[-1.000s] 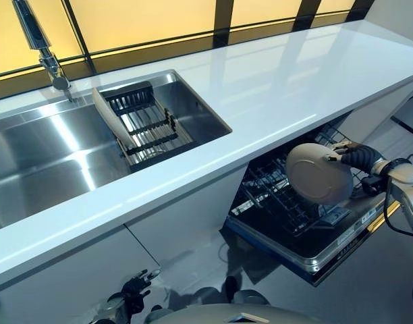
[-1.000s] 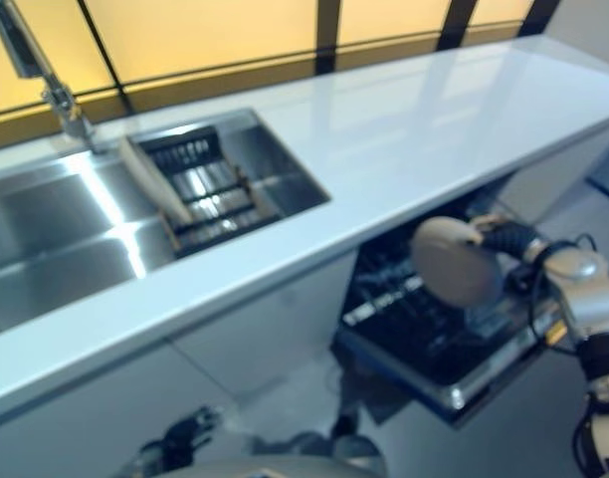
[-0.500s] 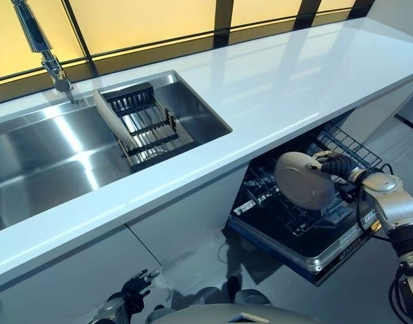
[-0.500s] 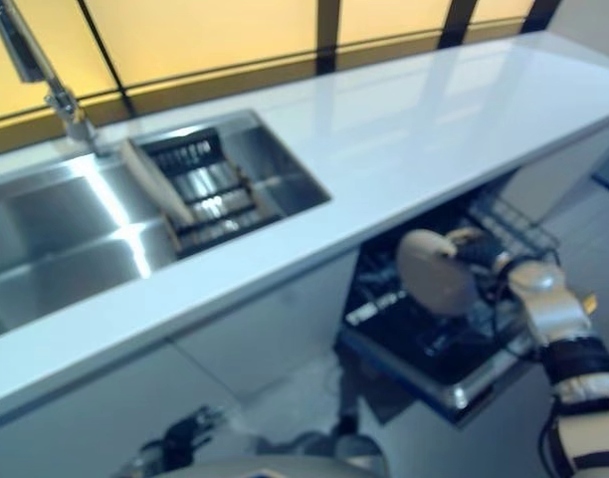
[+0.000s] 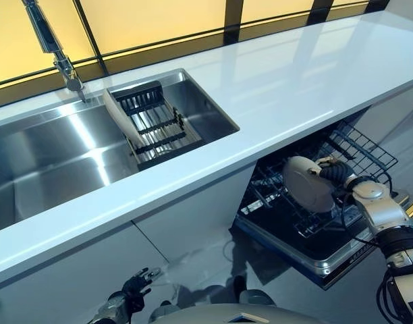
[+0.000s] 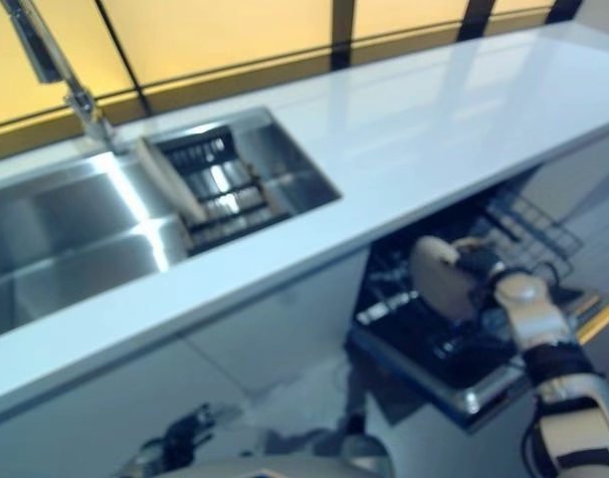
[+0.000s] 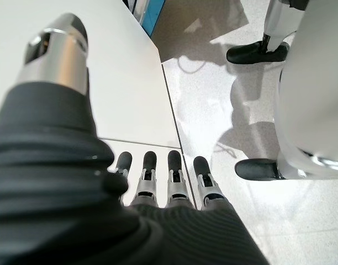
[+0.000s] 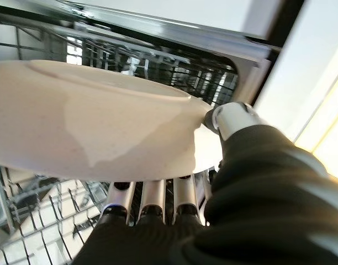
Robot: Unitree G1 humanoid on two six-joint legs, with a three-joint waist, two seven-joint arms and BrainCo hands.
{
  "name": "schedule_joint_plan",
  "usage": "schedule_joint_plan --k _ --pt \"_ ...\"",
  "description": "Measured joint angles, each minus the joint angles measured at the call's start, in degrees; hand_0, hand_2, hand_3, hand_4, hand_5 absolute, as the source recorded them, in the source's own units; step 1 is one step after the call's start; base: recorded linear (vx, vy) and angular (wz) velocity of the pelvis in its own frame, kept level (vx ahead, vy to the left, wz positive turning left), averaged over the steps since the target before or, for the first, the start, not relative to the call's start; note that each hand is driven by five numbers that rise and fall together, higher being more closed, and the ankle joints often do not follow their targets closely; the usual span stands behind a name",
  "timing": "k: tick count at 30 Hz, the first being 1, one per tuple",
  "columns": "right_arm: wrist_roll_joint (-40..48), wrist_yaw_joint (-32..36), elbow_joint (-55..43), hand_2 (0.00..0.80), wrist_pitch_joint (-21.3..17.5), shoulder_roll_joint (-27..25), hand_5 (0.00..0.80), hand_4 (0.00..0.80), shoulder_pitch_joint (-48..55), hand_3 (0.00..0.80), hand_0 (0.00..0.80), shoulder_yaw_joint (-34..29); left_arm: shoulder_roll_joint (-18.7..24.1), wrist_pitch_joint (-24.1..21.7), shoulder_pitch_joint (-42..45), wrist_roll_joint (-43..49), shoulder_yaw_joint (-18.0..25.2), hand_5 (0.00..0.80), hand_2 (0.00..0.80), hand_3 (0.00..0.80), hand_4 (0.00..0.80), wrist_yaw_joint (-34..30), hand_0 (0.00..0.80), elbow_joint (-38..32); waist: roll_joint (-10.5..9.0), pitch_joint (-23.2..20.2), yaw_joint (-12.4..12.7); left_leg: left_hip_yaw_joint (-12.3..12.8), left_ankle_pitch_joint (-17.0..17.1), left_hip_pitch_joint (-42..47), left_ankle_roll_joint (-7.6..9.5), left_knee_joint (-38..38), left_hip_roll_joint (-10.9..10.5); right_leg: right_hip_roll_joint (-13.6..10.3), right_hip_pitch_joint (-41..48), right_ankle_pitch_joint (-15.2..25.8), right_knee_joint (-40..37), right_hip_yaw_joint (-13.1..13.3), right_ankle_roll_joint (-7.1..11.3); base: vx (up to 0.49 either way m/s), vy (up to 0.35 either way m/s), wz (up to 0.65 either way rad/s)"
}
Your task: Take plates into dishwasher
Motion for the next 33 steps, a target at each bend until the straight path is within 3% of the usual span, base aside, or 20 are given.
schedule_joint_plan --k 8,26,27,33 --pt "-0.12 -3.03 7.26 0.800 -1.11 3.67 0.800 0.800 -0.83 0.800 0.800 0.32 -0.09 -0.29 -0.06 -0.08 -0.06 0.000 0.000 0.000 0.000 -0.14 0.000 -0.97 1.83 0.58 1.27 -1.76 0.13 -0.98 0.14 0.18 -0.19 -0.34 -0.13 0.10 0.00 -1.25 -0.21 -0.006 0.003 0.07" --pt "-1.01 -5.15 17.98 0.784 -3.62 7.74 0.784 0.784 -5.07 0.784 0.784 1.66 -0.18 -0.33 -0.41 -0.09 -1.28 0.000 0.000 0.000 0.000 -0.81 0.000 -1.00 2.84 0.57 2.27 -3.03 0.23 -0.85 0.26 0.19 -0.29 -0.54 0.74 -0.12 -0.01 -2.32 -0.18 0.003 0.003 0.03" --pt "-1.00 -5.32 18.02 0.000 -3.62 7.74 0.000 0.000 -5.18 0.000 0.000 2.00 -0.18 -0.33 -0.42 -0.10 -1.28 0.000 0.000 0.000 0.000 -0.84 0.000 -1.00 2.87 0.55 2.30 -3.05 0.24 -0.85 0.27 0.19 -0.28 -0.55 0.76 -0.12 -0.01 -2.36 -0.19 0.000 0.000 0.00" --pt "0.51 -6.11 17.95 0.000 -3.20 8.83 0.000 0.000 -5.18 0.000 0.000 2.21 -0.21 -0.33 -0.43 -0.12 -1.28 0.000 0.000 0.000 0.000 -0.83 0.000 -1.00 2.99 0.52 2.25 -3.07 0.25 -0.85 0.29 0.19 -0.29 -0.54 0.77 -0.12 -0.01 -2.37 -0.19 0.000 0.000 0.00"
